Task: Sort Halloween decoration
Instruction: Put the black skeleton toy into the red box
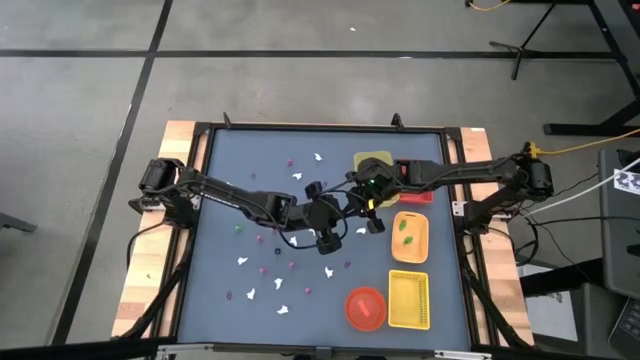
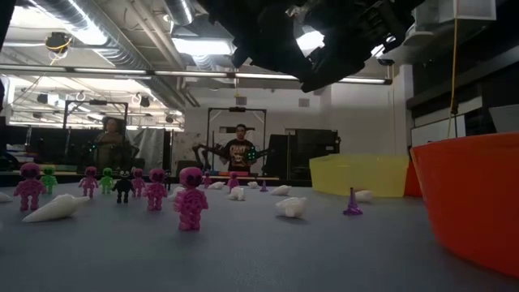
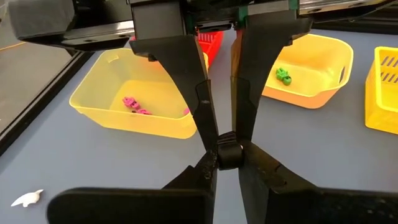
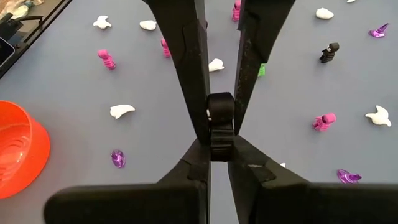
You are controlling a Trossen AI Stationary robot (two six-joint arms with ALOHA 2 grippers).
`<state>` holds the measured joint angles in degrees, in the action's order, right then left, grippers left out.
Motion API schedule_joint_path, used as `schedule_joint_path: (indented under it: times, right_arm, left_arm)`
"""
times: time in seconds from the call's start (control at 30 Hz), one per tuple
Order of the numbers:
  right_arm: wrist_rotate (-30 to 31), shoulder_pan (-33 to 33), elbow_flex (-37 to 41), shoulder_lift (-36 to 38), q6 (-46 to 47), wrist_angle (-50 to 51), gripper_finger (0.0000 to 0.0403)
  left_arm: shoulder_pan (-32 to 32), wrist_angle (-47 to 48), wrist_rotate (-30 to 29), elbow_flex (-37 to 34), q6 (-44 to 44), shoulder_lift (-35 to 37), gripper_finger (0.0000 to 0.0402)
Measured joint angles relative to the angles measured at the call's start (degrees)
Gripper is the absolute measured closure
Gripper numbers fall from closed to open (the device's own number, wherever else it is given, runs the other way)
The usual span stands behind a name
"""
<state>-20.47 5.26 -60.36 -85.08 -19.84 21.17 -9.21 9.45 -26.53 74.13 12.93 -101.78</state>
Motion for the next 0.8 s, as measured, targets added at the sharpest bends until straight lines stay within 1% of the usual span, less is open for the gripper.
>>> schedule_joint_path:
  times: [0.07,0.13,0.33,0.43,0.57,0.8]
  right_arm:
    - [1.4,0.0,0.0,0.0,0.0,0.2,0.0371]
    - [2.5,0.0,0.0,0.0,0.0,0.5,0.0371]
    - [5.9,0.0,0.0,0.0,0.1,3.8,0.0371]
    - [9.5,0.0,0.0,0.0,0.1,5.7,0.0371]
    - [18.1,0.0,0.0,0.0,0.1,10.6,0.0371]
    - [35.8,0.0,0.0,0.0,0.5,21.6,0.0371]
  left_arm:
    - [0.0,0.1,0.4,0.0,0.0,0.0,0.0369]
    - [0.0,0.1,0.3,0.0,0.2,-0.1,0.0356]
    - [0.3,0.2,0.1,0.0,0.3,-0.1,0.0286]
    - [0.3,0.2,0.1,0.0,0.3,-0.1,0.0257]
    - [0.3,0.3,0.1,0.0,0.3,-0.1,0.0237]
    - [0.3,0.4,0.5,0.0,0.4,-0.1,0.0234]
